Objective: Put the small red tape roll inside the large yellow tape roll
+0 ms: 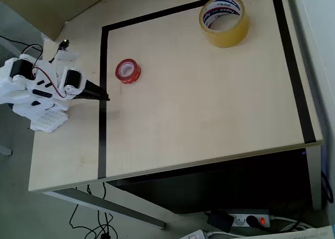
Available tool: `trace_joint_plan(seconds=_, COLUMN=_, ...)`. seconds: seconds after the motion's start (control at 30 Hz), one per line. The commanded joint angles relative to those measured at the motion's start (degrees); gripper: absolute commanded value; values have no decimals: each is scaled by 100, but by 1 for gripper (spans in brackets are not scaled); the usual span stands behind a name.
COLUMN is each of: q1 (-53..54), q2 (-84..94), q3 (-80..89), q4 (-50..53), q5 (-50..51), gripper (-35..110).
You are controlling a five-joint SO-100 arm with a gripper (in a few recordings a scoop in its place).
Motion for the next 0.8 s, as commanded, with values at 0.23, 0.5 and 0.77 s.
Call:
trace_joint_plan(seconds=0.23, q1=-896, q2=-26, q3=-26, q4=677, q5=606, gripper=1)
trace_joint_plan(seconds=0.5, q1=-668, q2=-633, q3=-1477, q4=519, q5=448, gripper=2)
trace_joint_plan(seconds=0.77, q1=-765, q2=-4825, q3=-4896, q4=1178, q5=79, gripper=0)
